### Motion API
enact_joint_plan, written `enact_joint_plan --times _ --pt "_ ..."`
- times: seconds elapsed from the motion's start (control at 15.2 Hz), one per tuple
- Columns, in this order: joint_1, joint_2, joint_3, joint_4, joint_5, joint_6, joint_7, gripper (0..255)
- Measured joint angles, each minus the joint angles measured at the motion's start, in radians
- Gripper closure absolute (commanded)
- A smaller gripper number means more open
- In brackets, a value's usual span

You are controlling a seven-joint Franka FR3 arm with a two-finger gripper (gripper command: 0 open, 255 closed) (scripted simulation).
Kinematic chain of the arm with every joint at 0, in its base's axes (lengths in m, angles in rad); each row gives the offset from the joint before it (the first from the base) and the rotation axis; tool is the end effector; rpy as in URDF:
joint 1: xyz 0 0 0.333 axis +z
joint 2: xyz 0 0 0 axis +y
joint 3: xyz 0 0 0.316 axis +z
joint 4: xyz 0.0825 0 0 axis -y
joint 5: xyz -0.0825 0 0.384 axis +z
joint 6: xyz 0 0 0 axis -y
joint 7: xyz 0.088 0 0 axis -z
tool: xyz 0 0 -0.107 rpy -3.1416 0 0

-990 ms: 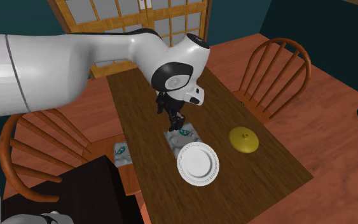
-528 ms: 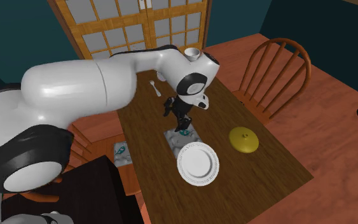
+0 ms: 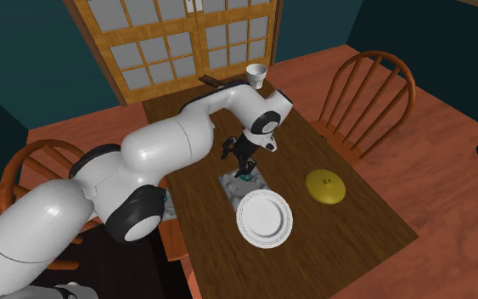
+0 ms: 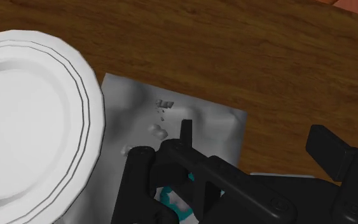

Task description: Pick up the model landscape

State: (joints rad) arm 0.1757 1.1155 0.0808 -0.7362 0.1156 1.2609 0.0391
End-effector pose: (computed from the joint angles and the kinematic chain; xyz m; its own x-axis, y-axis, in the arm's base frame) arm 0.7050 0.1737 0.2359 0.8037 0.2100 -0.5567 0.1437 -0.9765 -0.1609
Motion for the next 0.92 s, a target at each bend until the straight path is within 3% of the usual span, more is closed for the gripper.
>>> enact_joint_plan --times 0.46,0.53,0.92 --pt "0.006 0.081 0.0 0.044 -0.003 0.027 -0.006 0" --pt "0.005 0.081 -0.001 0.039 -0.003 0.032 -0.007 255" --pt "0.005 0.078 -0.001 0.031 -0.003 0.039 -0.009 255"
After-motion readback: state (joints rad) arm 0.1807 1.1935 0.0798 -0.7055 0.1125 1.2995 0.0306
